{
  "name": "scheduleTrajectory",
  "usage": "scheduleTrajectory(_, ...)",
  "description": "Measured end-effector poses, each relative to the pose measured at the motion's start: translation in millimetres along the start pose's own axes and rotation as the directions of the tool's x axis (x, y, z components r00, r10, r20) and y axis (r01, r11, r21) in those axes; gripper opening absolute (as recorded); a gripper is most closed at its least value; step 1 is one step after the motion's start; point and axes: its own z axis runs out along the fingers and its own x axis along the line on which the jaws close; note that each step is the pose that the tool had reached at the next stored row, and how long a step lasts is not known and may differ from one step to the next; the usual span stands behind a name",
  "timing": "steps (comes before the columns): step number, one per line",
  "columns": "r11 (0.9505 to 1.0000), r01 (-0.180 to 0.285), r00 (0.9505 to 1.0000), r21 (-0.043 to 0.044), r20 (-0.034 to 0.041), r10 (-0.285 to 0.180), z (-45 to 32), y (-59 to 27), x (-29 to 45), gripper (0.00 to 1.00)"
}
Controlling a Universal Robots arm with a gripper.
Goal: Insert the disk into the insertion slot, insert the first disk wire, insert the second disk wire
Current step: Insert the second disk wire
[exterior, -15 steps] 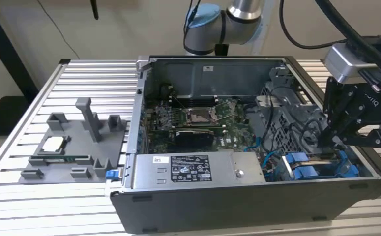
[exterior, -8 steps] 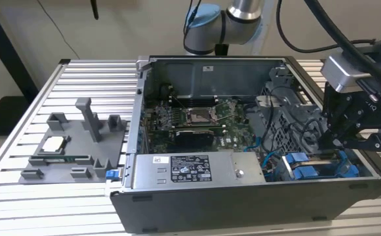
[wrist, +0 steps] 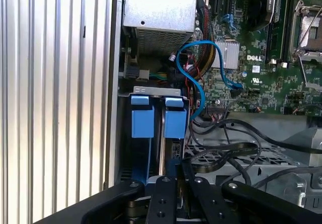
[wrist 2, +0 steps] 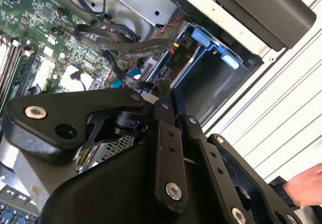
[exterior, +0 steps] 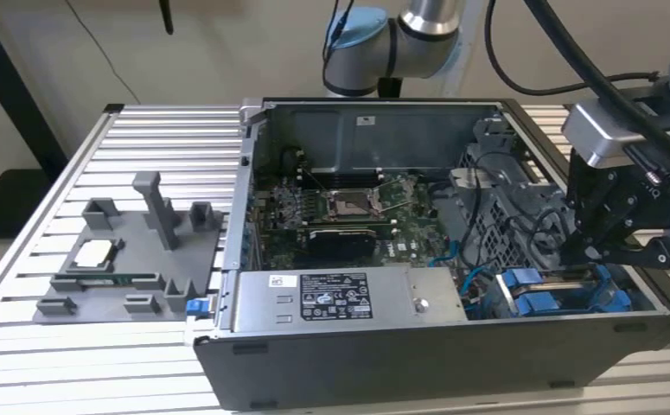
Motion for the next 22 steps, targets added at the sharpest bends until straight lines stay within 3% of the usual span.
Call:
scheduleTrajectory(8,1.0,0.0,1.0,0.0016,0.0005,0.0,3.0,0.1,0.3,0.16)
scheduleTrajectory(13,1.0,0.0,1.0,0.0034,0.0056,0.0,7.4,0.1,0.8,0.16)
scheduleTrajectory(22,1.0,0.0,0.9996,0.0047,0.027,0.0,13.8,-3.1,1.6,0.16)
